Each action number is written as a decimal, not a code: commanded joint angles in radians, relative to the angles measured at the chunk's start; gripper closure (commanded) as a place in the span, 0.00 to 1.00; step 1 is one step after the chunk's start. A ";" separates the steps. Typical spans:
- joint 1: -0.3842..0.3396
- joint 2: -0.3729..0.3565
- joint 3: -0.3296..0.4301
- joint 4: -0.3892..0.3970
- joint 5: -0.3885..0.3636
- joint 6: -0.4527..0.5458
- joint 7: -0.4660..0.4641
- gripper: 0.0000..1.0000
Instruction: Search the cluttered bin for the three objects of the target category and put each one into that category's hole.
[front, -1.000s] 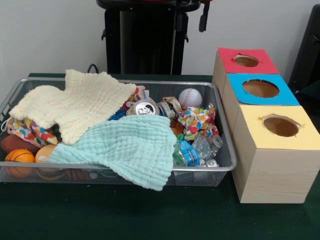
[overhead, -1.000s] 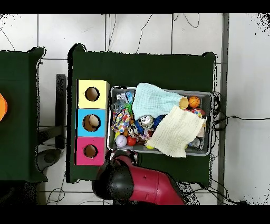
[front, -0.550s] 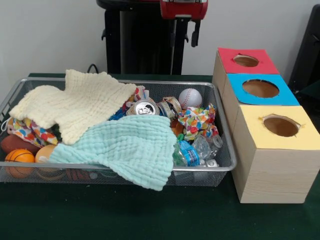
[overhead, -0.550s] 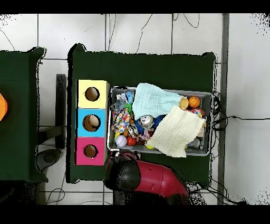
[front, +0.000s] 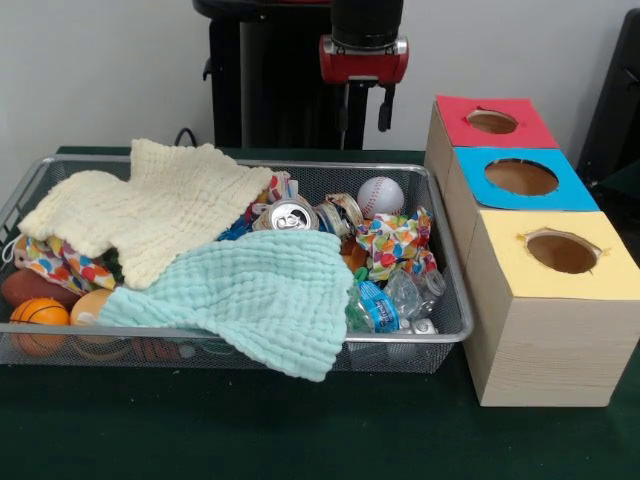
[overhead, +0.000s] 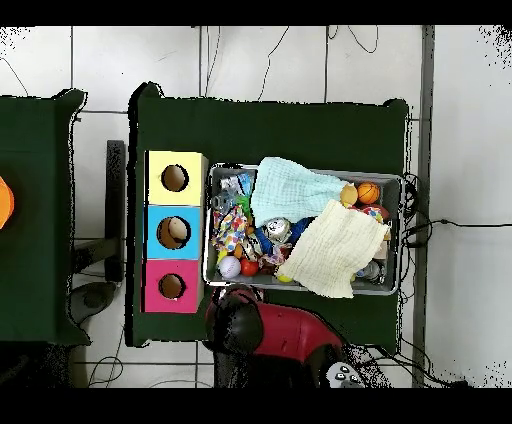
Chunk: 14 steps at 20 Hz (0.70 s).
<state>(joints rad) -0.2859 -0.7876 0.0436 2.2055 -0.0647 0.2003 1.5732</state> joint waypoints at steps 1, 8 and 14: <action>0.003 0.078 0.086 -0.098 0.004 -0.023 0.126 0.00; 0.047 0.088 0.074 -0.155 0.042 0.010 0.148 0.00; 0.084 0.056 0.052 -0.182 0.071 0.085 0.162 0.00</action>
<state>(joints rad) -0.2234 -0.7308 0.0436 2.1779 -0.0566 0.1923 1.5732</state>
